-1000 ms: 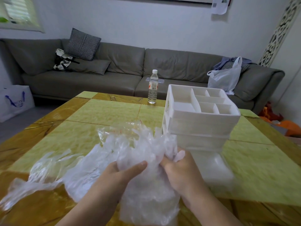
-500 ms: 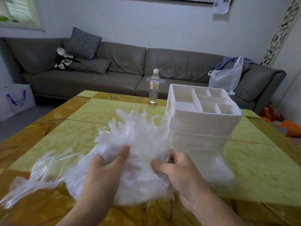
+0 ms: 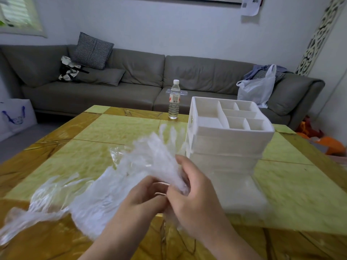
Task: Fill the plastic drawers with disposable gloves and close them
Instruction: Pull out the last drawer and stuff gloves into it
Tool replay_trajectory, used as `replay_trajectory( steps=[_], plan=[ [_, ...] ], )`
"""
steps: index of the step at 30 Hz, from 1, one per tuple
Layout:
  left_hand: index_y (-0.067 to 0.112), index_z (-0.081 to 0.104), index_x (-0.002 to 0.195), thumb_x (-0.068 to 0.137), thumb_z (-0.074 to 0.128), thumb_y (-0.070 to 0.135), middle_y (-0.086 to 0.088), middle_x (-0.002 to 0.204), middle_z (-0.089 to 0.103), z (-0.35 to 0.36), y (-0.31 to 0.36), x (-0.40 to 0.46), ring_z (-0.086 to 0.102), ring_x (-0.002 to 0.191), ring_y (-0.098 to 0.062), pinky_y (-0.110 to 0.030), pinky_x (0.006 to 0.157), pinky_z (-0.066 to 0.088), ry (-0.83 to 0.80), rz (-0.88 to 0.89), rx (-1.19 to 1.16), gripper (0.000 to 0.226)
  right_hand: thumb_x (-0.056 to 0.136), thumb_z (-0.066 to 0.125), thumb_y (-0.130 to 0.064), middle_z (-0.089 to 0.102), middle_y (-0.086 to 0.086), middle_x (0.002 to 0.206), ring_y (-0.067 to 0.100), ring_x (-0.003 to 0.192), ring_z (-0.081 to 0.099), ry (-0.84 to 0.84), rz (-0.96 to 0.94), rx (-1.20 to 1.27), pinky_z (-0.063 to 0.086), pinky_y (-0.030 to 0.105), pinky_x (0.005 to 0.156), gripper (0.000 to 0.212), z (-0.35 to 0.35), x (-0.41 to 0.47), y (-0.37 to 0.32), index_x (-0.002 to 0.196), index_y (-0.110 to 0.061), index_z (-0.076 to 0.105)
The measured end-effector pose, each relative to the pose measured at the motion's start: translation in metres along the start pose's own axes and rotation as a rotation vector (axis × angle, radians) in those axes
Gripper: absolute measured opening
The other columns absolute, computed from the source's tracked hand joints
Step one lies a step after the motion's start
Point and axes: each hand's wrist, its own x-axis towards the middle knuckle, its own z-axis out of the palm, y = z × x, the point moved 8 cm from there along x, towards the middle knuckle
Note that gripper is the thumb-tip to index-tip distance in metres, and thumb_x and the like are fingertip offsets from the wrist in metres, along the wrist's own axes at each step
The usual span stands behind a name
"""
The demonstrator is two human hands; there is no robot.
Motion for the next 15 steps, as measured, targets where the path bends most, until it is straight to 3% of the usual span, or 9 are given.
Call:
replay_trajectory(
  steps=[2, 5, 8, 10, 12, 15],
  plan=[
    [0.001, 0.074, 0.107, 0.077, 0.058, 0.001, -0.027, 0.107, 0.073, 0.003, -0.008, 0.003, 0.072, 0.098, -0.036, -0.041, 0.082, 0.057, -0.055, -0.093, -0.198, 0.033, 0.089, 0.062, -0.017, 0.071, -0.004, 0.112, 0.009, 0.105, 0.067, -0.057, -0.02, -0.043, 0.058, 0.028, 0.088, 0.065, 0.003, -0.001, -0.004, 0.148, -0.04, 0.052],
    [0.01, 0.078, 0.094, 0.074, 0.073, 0.025, -0.019, 0.095, 0.073, 0.01, -0.004, -0.001, 0.071, 0.087, -0.03, -0.037, 0.072, 0.057, -0.13, -0.144, -0.364, 0.026, 0.084, 0.049, -0.029, 0.062, -0.015, 0.135, 0.006, 0.121, 0.061, -0.078, -0.172, -0.252, 0.053, 0.031, 0.101, 0.07, 0.005, -0.002, -0.014, 0.154, -0.038, 0.045],
    [0.005, 0.077, 0.096, 0.084, 0.078, 0.042, -0.015, 0.075, 0.065, 0.008, -0.004, -0.007, 0.067, 0.071, -0.024, -0.034, 0.065, 0.055, -0.036, -0.192, -0.286, 0.039, 0.081, 0.048, -0.034, 0.062, -0.009, 0.117, 0.021, 0.097, 0.067, -0.14, -0.414, -0.644, 0.059, 0.037, 0.072, 0.064, 0.026, -0.013, -0.026, 0.145, -0.035, 0.05],
    [0.005, 0.075, 0.08, 0.089, 0.071, 0.043, -0.012, 0.062, 0.056, 0.003, -0.011, -0.007, 0.062, 0.06, -0.022, -0.033, 0.056, 0.052, 0.098, -0.276, -0.29, 0.039, 0.068, 0.063, -0.033, 0.062, -0.006, 0.103, 0.019, 0.082, 0.066, -0.168, -0.478, -0.832, 0.049, 0.032, 0.054, 0.063, 0.039, -0.018, -0.026, 0.131, -0.025, 0.063],
    [0.006, 0.067, 0.069, 0.092, 0.068, 0.037, -0.012, 0.055, 0.053, -0.009, -0.018, -0.005, 0.06, 0.052, -0.023, -0.031, 0.049, 0.05, 0.237, -0.33, -0.303, 0.038, 0.059, 0.072, -0.033, 0.058, -0.006, 0.096, 0.018, 0.077, 0.062, -0.152, -0.559, -0.931, 0.037, 0.03, 0.051, 0.063, 0.049, -0.022, -0.025, 0.121, -0.024, 0.068],
    [-0.002, 0.068, 0.106, 0.09, 0.073, 0.029, -0.023, 0.077, 0.073, -0.03, -0.022, -0.005, 0.074, 0.065, -0.032, -0.036, 0.056, 0.056, 0.409, -0.288, -0.304, 0.035, 0.066, 0.067, -0.031, 0.057, -0.003, 0.103, 0.018, 0.078, 0.059, -0.094, -0.663, -0.942, 0.041, 0.031, 0.051, 0.06, 0.049, -0.028, -0.031, 0.126, -0.026, 0.067]
  ],
)
